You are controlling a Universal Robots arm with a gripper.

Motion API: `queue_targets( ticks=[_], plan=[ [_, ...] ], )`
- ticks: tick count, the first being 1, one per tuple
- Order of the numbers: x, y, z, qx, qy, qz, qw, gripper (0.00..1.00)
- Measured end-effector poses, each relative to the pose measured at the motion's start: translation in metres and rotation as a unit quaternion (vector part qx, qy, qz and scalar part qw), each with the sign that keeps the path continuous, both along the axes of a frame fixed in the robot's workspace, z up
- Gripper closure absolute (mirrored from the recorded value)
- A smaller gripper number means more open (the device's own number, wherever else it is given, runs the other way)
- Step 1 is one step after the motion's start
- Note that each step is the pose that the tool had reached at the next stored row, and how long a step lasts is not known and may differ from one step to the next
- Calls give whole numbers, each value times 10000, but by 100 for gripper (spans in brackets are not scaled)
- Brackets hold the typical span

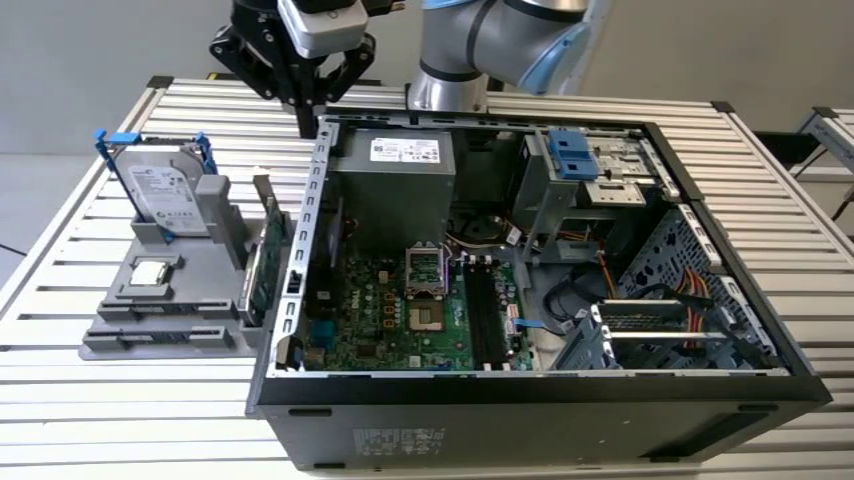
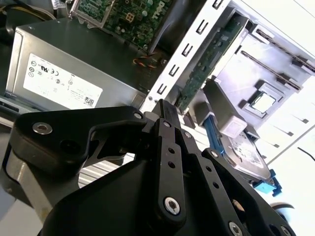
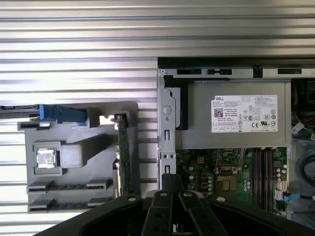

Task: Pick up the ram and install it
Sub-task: 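Reach for the ram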

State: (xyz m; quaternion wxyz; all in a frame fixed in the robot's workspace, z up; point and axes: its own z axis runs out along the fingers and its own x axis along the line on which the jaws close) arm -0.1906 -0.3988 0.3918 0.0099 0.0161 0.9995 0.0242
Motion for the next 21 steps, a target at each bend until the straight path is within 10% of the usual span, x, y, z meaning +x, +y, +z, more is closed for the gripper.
queue_targets(
  ticks=[21],
  plan=[
    [-151,0,-3,0,0,62,10000,100]
  ],
)
